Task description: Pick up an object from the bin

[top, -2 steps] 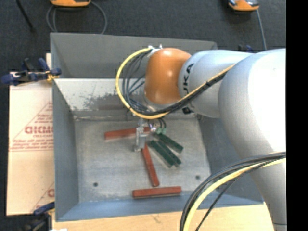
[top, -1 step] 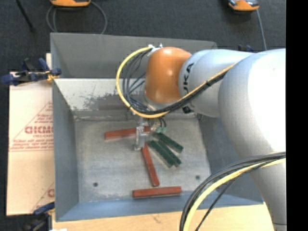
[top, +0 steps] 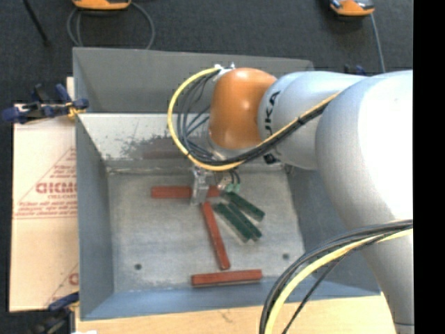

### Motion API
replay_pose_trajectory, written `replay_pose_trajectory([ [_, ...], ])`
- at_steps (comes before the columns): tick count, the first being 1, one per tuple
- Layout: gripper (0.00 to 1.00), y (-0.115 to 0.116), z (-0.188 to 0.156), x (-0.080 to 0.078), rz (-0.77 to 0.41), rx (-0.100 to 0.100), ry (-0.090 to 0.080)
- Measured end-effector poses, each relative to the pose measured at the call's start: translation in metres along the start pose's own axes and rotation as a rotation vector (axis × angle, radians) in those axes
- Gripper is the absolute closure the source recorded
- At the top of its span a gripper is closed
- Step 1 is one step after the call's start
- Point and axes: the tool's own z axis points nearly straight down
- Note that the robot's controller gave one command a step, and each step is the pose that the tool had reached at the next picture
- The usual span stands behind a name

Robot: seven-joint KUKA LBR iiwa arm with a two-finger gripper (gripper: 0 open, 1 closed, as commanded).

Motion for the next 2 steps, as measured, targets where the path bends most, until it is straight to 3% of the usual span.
replay_pose_trajectory([
  [1,1.0,0.0,-0.073,-0.004,0.002,0.0,0.0],
  [2,1.0,0.0,-0.107,-0.007,0.003,0.001,0.003],
])
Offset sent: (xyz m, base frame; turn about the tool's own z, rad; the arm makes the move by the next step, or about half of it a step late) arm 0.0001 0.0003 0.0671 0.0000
